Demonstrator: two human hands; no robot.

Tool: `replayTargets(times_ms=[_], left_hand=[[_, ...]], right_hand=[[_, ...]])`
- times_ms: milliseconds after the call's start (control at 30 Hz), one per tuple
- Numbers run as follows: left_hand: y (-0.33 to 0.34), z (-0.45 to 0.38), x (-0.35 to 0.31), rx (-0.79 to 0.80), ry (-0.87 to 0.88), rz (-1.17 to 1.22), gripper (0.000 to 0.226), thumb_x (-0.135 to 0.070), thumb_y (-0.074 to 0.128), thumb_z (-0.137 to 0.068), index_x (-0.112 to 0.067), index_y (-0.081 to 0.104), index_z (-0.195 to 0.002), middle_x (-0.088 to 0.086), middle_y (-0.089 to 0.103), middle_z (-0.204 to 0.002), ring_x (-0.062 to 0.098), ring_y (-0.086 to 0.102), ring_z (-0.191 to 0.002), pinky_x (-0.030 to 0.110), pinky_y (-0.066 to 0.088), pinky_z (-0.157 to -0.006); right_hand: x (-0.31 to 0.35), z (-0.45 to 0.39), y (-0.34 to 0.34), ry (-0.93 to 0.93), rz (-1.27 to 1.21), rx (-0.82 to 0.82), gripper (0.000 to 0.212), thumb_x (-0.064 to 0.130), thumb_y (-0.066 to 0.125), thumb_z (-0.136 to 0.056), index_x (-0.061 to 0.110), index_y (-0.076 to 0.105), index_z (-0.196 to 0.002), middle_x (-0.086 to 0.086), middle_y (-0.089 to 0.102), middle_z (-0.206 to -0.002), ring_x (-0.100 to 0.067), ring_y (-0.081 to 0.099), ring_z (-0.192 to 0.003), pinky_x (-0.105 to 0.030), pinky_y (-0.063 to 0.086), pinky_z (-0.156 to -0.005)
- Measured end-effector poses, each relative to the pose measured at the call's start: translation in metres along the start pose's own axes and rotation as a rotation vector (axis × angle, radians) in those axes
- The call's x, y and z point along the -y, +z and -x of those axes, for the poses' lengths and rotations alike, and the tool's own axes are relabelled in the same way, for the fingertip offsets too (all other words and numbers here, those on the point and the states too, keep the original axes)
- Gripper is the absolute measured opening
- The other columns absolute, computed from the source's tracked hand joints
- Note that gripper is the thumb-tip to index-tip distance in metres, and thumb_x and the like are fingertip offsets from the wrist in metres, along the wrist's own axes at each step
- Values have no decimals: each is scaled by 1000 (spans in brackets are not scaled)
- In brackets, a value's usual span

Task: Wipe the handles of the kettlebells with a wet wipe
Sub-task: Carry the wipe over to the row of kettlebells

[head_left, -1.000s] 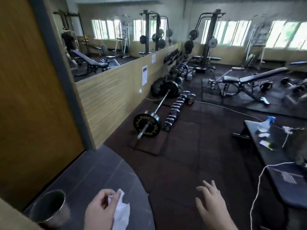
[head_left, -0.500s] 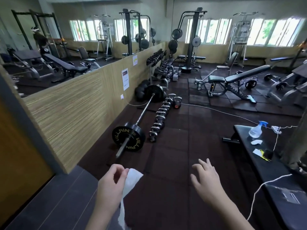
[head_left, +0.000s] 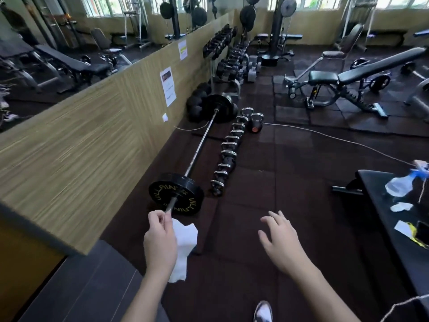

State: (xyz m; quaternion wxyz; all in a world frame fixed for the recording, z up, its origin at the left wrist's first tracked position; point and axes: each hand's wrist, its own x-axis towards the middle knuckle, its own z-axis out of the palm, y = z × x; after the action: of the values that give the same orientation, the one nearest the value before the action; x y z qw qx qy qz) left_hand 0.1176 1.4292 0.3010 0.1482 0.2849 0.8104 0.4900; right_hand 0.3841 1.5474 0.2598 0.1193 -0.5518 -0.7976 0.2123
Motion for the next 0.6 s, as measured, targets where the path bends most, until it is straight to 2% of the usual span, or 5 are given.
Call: replayTargets(times_ms=[167,267,333,400,600], left_hand=[[86,-83,-7,-33,-354,228,34,-42,74,-93,-12,60,-98,1,63,-90,20,58,-76,34,47,-64],[142,-131,-23,3,-527,379,37,-37,89,-81,-15,65,-100,3,73,-100,24,72,-90,43,59,-82],[176,-161,-42,52,-532,449,34,-27,91,-80,-12,67,-100,8,76,-102,27,75,-99,44,57,-93],[206,-190,-59,64,-561,461,47,-26,93,-76,-13,68,-113,10,78,-109,25,75,-105,46,57,-100],[300,-279,-93,74,-622,591,33,0,83,-84,-2,68,-114,16,77,-108,26,76,-100,44,57,-100]], right_hand=[[-33,-126,6,-71,39,101,47,37,52,-105,20,48,-149,-3,36,-165,-28,16,-160,-40,21,-127],[-55,-213,-7,-137,65,172,50,39,50,-106,20,45,-152,-4,35,-166,-28,15,-160,-42,20,-128],[-63,-264,-20,-170,79,190,50,40,49,-106,20,45,-152,-3,34,-166,-27,15,-160,-42,21,-128],[-70,-312,-31,-206,96,220,50,40,49,-106,20,44,-152,-3,33,-166,-27,14,-160,-42,21,-128],[-83,-452,-37,-255,104,280,50,37,51,-106,18,45,-151,-5,36,-165,-29,16,-160,-43,23,-127]])
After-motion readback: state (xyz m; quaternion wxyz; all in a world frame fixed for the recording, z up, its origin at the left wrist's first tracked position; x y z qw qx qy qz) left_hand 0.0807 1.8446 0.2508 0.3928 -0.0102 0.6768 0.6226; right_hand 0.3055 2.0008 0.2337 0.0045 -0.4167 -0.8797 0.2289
